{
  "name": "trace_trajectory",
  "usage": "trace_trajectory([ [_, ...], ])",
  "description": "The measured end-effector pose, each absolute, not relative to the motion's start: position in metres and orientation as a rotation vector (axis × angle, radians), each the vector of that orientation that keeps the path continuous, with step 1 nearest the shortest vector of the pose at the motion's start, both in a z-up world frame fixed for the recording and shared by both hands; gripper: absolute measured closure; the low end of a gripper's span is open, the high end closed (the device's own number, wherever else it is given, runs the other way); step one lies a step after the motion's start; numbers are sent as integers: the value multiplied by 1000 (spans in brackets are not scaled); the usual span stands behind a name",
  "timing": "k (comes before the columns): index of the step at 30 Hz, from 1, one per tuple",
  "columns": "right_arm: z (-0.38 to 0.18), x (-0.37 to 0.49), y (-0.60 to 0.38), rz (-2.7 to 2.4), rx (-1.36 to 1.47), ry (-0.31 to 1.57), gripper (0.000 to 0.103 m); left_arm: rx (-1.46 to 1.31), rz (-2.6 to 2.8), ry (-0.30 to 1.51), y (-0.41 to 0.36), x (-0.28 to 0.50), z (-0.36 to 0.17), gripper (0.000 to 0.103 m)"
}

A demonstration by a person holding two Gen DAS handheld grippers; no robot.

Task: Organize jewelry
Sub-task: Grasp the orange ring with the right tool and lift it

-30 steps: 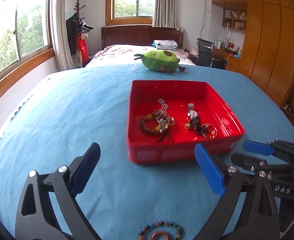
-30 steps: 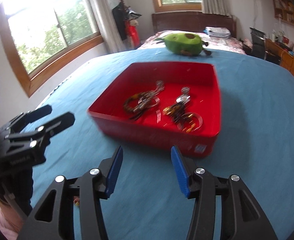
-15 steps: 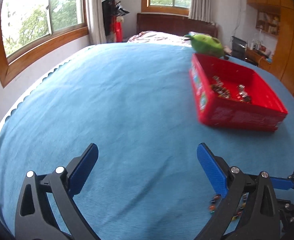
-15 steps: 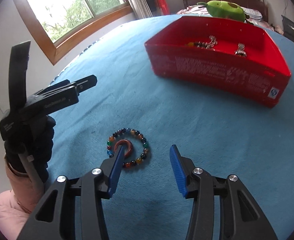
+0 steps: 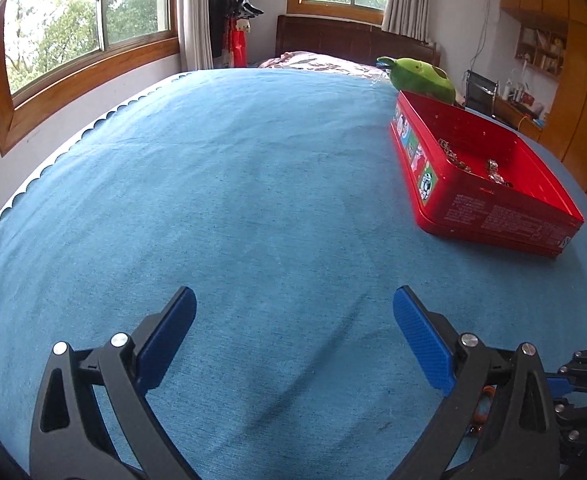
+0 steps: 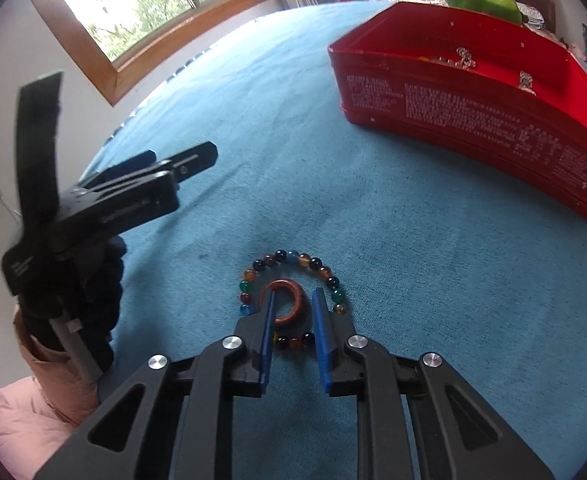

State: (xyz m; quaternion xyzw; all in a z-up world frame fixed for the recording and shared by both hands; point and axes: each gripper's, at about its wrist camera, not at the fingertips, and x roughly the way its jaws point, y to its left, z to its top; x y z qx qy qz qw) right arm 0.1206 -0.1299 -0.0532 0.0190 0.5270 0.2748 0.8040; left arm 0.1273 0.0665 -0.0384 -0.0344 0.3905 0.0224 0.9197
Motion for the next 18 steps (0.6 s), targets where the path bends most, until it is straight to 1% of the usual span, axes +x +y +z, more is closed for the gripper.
trace_trajectory([
  [6, -61, 126, -117, 582, -10, 1136, 85, -75, 30, 819, 63, 131, -42, 5],
  [8, -61, 125, -113, 575, -43, 1122, 91, -74, 30, 823, 62, 132, -43, 5],
  [10, -61, 123, -110, 577, -54, 1111, 92, -73, 33, 826, 62, 133, -44, 5],
  [14, -58, 122, -121, 600, 7, 1103, 95, -71, 36, 834, 61, 135, -46, 5],
  [18, -52, 121, -145, 588, 77, 1074, 96, -56, 19, 836, 57, 136, -46, 5],
])
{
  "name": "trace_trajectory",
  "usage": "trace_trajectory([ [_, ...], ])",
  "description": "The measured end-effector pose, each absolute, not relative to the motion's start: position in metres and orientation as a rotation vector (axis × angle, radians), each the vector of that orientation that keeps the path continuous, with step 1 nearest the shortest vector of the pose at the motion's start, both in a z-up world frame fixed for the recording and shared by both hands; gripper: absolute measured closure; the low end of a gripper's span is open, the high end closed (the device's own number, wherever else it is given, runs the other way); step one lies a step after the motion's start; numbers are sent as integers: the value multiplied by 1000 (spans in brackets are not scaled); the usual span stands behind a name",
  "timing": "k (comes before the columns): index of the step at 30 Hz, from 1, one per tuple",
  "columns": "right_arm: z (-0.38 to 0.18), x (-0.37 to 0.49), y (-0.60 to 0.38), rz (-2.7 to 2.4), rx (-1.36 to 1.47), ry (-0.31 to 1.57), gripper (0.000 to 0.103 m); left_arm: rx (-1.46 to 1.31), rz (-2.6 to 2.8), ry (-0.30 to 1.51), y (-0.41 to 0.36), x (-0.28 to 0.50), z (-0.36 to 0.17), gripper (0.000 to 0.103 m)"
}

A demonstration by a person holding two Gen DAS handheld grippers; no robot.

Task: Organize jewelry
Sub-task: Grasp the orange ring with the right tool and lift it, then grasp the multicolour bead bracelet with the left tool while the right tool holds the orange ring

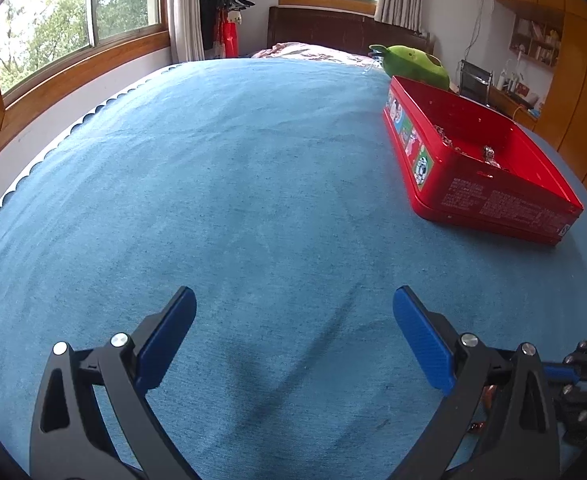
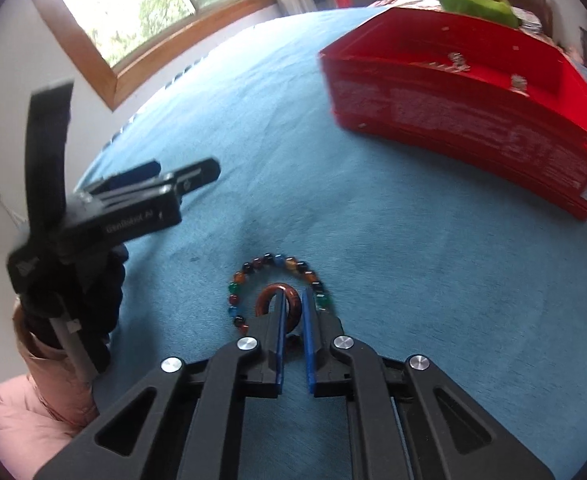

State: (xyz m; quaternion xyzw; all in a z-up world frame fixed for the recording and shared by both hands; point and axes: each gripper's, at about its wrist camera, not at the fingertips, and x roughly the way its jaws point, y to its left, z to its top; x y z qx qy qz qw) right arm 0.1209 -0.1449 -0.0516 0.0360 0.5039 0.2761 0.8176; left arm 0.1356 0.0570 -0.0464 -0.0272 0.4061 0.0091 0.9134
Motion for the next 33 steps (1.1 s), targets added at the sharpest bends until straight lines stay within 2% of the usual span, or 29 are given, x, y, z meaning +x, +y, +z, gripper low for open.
trace_trajectory([
  [10, -53, 117, -217, 442, 183, 1039, 96, -11, -132, 854, 18, 116, -41, 6],
  [11, -56, 118, -224, 416, 189, 1043, 96, -14, -165, 858, 12, 112, -41, 12],
  [12, -59, 118, -232, 393, 197, 1046, 96, -12, -213, 870, 3, 108, -40, 22],
  [14, -61, 117, -241, 384, 220, 1048, 96, -9, -304, 912, -14, 102, -42, 32],
  [24, -69, 116, -253, 403, 251, 1035, 96, 97, -435, 1047, -66, 89, -68, 42],
  [27, -70, 115, -256, 415, 261, 1033, 95, 137, -423, 1039, -75, 87, -72, 44],
  [28, -70, 114, -257, 418, 265, 1033, 95, 147, -414, 1040, -77, 88, -72, 48],
  [33, -70, 111, -265, 427, 274, 1033, 95, 175, -398, 1031, -86, 89, -73, 89],
])
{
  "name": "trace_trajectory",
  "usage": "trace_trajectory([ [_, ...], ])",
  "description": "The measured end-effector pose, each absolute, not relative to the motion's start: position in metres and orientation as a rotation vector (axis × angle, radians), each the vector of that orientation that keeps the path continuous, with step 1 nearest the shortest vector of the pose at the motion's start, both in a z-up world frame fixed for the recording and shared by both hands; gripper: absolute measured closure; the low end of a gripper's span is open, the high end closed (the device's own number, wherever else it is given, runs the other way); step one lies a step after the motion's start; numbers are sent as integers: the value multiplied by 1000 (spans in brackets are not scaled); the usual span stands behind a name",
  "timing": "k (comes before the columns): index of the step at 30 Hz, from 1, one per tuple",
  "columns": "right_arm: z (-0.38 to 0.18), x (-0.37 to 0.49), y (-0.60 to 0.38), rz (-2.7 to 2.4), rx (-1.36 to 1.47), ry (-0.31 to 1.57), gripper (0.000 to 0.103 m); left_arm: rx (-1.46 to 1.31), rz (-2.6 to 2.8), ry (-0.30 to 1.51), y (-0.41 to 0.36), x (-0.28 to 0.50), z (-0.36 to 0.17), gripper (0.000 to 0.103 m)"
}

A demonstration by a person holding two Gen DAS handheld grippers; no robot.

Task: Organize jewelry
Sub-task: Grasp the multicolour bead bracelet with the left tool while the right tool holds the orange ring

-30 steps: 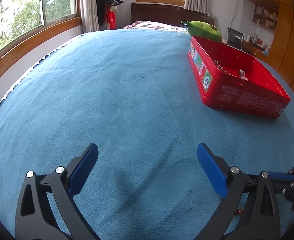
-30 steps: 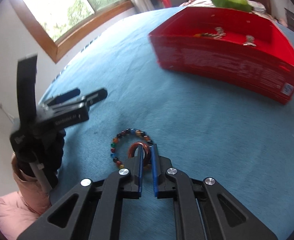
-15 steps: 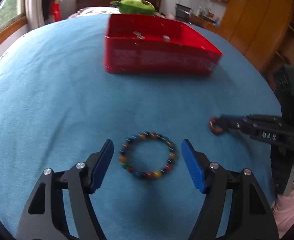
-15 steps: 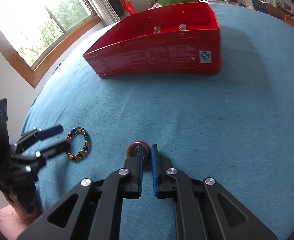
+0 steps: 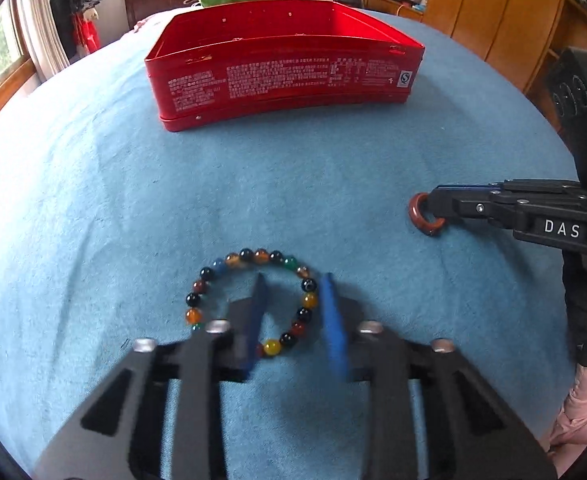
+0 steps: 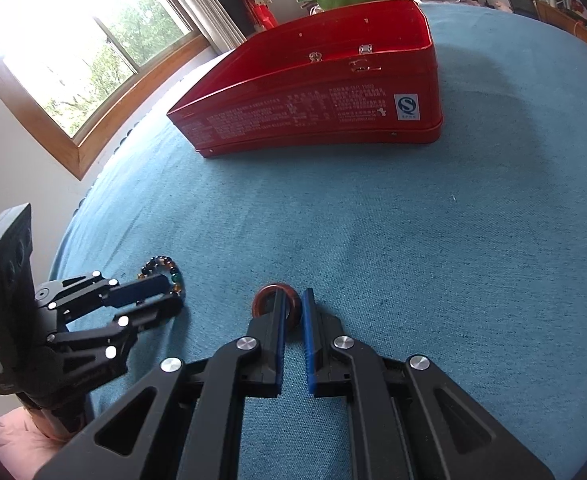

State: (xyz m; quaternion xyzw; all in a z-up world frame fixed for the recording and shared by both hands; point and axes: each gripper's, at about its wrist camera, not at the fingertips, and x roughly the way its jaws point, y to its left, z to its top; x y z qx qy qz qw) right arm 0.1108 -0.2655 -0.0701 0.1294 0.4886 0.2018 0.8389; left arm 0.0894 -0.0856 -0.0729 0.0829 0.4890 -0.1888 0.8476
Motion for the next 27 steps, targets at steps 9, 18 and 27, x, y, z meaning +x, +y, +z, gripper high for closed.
trace_trajectory([
  [9, -68, 107, -270, 421, 243, 1048, 94, 83, -387, 1048, -72, 104, -69, 97],
  [18, -63, 105, -266, 436, 229, 1035, 96, -4, -369, 1000, -48, 102, -45, 97],
  [27, -35, 106, -273, 440, 251, 972, 97, -81, -366, 923, -27, 103, -12, 97],
])
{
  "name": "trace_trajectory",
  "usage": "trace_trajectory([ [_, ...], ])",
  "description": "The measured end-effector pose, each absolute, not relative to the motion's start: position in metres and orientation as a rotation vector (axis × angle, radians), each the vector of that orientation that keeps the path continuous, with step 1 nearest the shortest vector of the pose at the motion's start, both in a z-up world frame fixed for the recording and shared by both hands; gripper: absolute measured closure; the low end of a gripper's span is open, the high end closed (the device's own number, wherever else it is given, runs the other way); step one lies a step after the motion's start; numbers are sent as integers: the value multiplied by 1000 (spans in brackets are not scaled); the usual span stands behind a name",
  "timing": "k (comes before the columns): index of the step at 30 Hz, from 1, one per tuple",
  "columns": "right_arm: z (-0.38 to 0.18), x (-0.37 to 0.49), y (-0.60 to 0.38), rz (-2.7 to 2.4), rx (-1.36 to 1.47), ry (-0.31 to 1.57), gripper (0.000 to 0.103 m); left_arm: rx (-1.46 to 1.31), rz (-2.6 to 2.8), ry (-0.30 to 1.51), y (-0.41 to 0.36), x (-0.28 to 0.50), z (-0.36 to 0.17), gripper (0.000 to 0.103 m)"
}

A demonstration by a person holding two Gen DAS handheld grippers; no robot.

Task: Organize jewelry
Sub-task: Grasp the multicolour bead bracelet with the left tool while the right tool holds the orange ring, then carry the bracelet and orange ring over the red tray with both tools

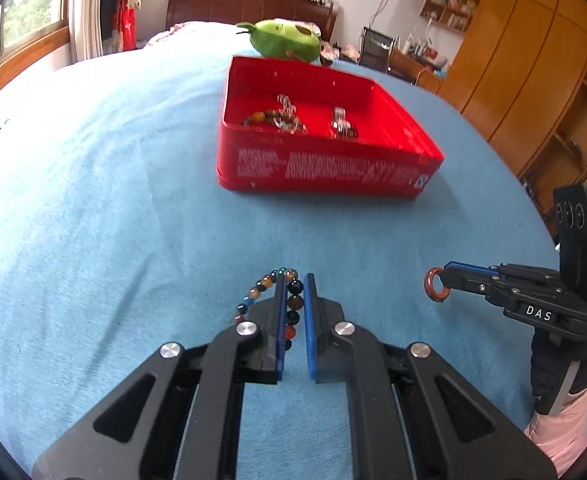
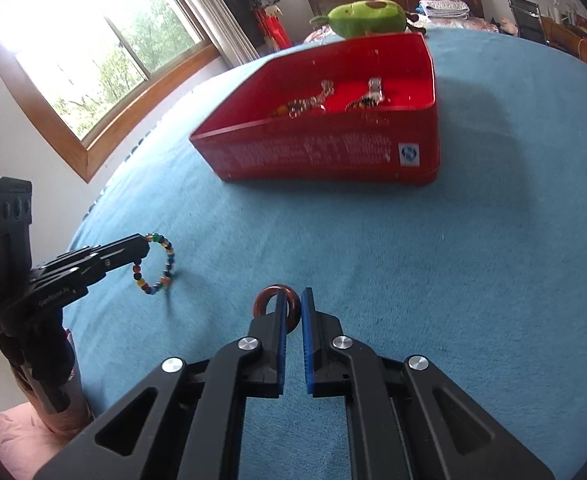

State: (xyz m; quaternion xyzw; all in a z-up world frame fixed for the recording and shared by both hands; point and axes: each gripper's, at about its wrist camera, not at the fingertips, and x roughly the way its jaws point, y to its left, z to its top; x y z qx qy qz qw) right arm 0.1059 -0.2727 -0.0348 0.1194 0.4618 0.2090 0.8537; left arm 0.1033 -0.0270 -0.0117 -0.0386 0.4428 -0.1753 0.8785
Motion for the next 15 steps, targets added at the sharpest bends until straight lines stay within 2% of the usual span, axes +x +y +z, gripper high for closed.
trace_trajectory([
  [15, 25, 162, -288, 421, 275, 881, 97, -84, -407, 771, -42, 142, 66, 97],
])
